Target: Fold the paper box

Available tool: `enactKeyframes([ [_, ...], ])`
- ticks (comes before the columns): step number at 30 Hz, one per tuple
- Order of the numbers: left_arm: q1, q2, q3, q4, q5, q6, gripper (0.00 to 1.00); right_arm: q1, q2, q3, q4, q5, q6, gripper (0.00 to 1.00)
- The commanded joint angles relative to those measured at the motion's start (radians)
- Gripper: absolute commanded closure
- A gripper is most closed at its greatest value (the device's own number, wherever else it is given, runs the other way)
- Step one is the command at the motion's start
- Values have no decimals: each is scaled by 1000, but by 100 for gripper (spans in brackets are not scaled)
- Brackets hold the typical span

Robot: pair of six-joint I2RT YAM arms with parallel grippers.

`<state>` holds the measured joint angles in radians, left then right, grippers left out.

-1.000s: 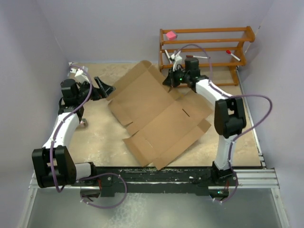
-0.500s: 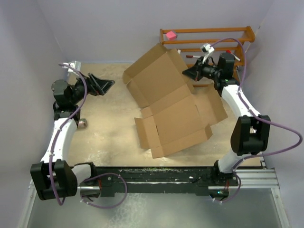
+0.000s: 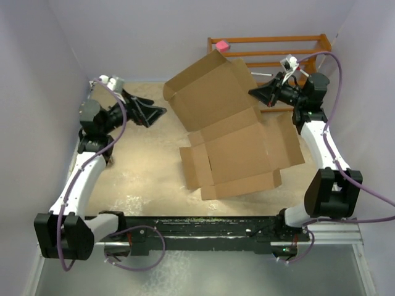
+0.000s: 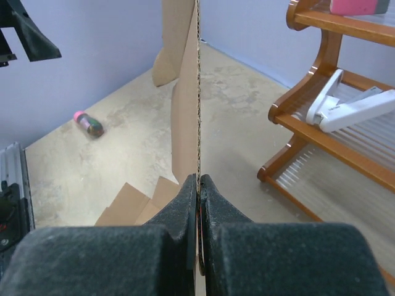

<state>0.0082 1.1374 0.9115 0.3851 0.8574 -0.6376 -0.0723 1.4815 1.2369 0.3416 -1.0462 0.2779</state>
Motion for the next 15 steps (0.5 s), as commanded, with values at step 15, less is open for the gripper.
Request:
enactKeyframes([
  [15,101,202,152,149,104,171,3,-4,-81,-38,250,-194,168,100],
])
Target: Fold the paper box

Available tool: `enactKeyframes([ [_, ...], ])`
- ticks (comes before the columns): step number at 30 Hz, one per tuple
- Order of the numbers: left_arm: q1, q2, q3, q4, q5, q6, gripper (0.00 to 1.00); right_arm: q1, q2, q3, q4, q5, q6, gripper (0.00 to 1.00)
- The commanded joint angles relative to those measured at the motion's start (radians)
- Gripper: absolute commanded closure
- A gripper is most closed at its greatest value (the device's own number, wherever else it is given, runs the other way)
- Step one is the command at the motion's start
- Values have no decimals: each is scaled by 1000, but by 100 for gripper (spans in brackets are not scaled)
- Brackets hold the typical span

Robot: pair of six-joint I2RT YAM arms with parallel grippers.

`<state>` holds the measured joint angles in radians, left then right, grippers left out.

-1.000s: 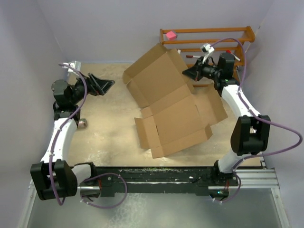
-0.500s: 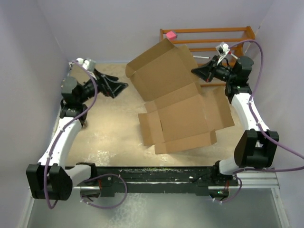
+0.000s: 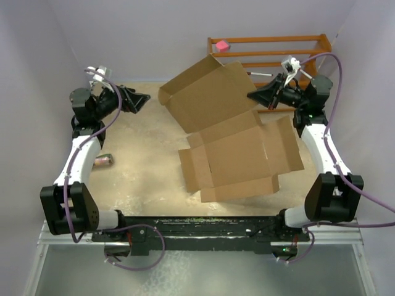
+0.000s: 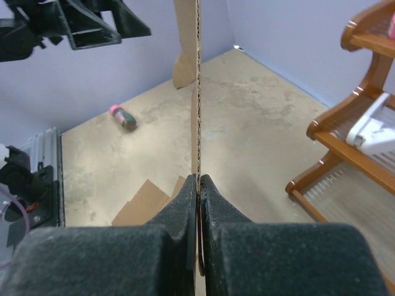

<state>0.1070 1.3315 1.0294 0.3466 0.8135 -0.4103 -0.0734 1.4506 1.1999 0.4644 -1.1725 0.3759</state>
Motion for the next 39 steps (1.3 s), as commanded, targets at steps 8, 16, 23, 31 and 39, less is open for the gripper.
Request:
enactKeyframes([
  [8,-43,75,3,404,209,-120,3,-3,-63,-8,212,-104,147,100],
  [16,-72,137,38,290,187,-3,5,-2,-79,-7,256,-126,163,100],
  [23,-74,264,65,564,326,-205,14,-2,-76,-10,271,-133,163,100],
  [31,-116,337,86,692,401,-290,35,-2,-73,-11,284,-136,163,100],
  [39,-127,367,102,700,421,-303,58,-2,-72,-13,286,-136,163,100],
])
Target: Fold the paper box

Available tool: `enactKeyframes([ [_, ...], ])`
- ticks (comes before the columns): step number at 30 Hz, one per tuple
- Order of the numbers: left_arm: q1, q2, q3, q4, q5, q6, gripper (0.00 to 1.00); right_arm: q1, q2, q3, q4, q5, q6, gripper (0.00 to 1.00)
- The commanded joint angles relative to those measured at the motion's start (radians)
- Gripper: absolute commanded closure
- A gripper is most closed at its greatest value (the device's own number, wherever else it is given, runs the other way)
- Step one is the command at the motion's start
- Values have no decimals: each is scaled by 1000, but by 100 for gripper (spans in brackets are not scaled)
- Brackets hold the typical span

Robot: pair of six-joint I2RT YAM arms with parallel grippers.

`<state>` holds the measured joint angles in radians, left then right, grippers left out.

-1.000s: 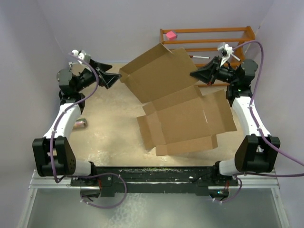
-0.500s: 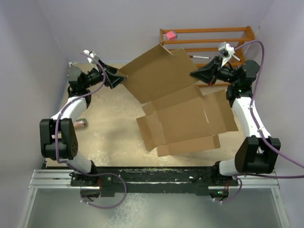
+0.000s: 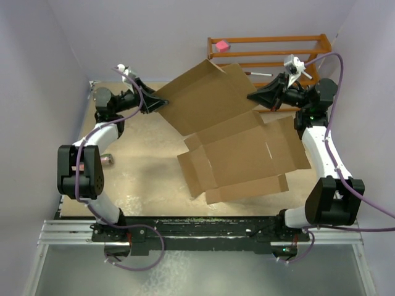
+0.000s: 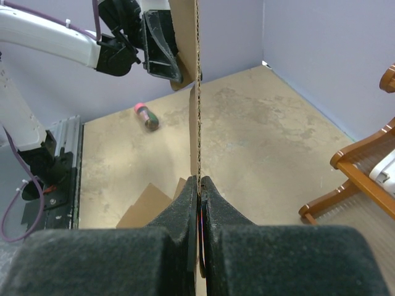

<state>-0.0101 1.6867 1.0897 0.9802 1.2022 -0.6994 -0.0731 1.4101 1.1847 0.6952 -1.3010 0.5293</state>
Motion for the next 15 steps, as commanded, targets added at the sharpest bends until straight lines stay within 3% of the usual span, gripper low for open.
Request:
enactKeyframes([
  [1,-11,16,42,66,34,-13,57,-2,-32,3,56,-7,10,100],
  [11,-14,42,46,17,46,33,54,-2,-33,3,66,-10,10,100],
  [15,-14,43,40,63,46,5,67,-2,-31,1,69,-12,10,100],
])
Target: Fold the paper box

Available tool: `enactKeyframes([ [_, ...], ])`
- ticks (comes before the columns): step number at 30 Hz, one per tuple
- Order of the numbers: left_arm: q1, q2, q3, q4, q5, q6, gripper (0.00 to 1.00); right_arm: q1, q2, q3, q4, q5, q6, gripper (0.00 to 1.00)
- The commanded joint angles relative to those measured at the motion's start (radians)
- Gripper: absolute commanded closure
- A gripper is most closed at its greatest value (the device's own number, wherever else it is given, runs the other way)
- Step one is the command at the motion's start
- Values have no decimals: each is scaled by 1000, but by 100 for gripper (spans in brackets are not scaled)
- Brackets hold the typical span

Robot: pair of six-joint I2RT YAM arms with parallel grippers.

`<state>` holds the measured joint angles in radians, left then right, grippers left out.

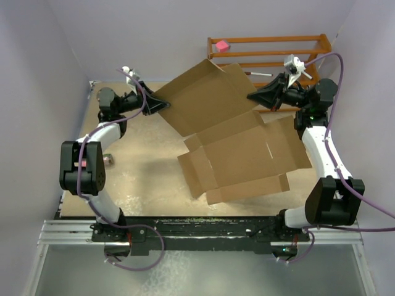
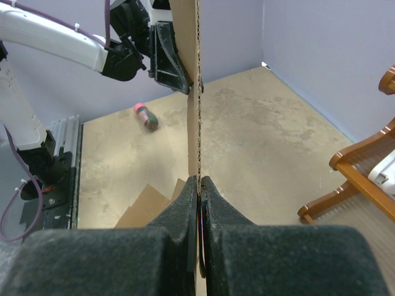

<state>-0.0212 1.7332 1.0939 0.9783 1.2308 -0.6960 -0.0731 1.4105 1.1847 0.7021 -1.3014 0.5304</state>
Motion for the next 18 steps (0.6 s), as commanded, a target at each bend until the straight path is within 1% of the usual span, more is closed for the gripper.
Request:
enactKeyframes([
  [1,-5,-3,35,73,18,-6,71,-2,-31,1,62,-12,9,100],
  [6,-17,-4,34,117,26,-46,94,-2,-22,-2,59,0,9,100],
  [9,-18,-14,25,155,24,-81,96,-4,-11,1,36,15,9,100],
  [10,-17,-19,22,157,20,-83,96,-4,-8,6,14,22,24,100],
  [12,-17,-36,20,139,12,-76,96,-4,-2,19,-56,40,-14,100],
  [15,-16,-58,20,70,4,-36,96,-4,9,40,-148,73,-73,100],
  [18,-16,-90,19,-33,-6,28,96,-4,13,46,-187,94,-96,100],
])
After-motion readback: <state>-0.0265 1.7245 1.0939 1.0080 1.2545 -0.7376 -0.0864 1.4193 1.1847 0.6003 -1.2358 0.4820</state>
